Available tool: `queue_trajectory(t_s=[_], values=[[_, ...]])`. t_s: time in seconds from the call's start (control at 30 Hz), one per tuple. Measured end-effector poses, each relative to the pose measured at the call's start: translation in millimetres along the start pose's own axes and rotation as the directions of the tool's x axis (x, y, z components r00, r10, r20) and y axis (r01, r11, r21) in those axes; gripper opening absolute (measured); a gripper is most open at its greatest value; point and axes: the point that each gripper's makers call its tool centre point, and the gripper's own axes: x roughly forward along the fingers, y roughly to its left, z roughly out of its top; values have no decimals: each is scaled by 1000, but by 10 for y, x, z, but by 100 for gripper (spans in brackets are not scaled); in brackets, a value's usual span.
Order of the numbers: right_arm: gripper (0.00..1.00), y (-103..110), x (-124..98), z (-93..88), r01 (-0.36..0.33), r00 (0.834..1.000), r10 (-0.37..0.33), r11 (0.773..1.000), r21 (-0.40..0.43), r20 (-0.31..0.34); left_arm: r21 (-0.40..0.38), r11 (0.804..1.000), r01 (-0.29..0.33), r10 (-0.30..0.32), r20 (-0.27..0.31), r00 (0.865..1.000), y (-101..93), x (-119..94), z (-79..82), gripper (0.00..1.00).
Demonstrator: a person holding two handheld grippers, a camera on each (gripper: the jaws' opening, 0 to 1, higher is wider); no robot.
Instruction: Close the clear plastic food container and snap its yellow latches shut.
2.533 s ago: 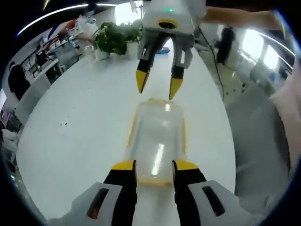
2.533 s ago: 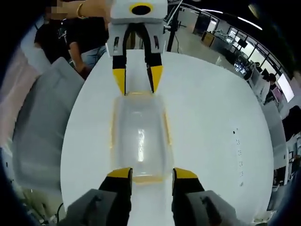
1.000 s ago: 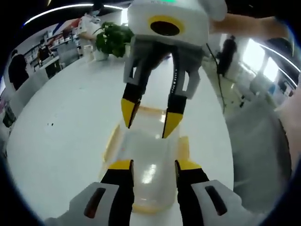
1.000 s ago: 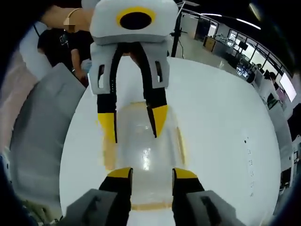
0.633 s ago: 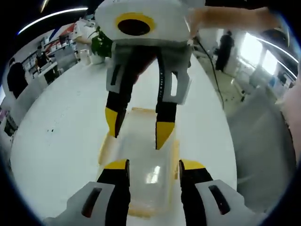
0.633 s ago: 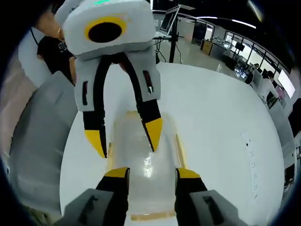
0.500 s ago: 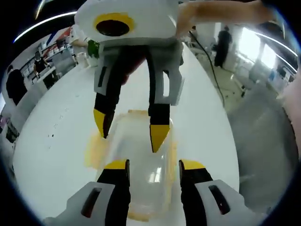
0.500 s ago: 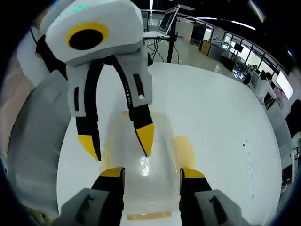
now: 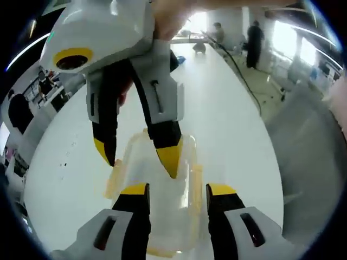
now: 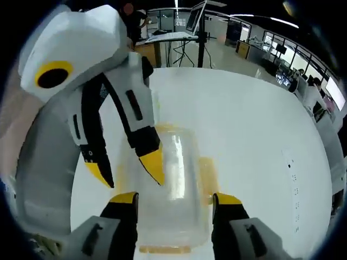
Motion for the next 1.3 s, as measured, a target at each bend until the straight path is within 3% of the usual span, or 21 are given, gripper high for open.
queue_trajectory(t_s=[0.43, 0.73, 0.93, 1.3], values=[[55, 8, 53, -19, -99, 993, 102, 994, 44, -52, -8, 1000, -18, 18, 12, 1000, 34, 3, -6, 37], [55, 20, 63, -17, -117, 990, 119, 992, 37, -73, 46, 998, -51, 52, -15, 999, 13, 25, -28, 38], [57, 25, 112, 35, -120, 990, 125, 990, 74, -64, 97, 991, -93, 96, -25, 995, 5, 48, -49, 38], [56, 13, 130, 32, -133, 988, 140, 986, 95, -64, 79, 992, -95, 97, -19, 995, 28, 52, -46, 37]])
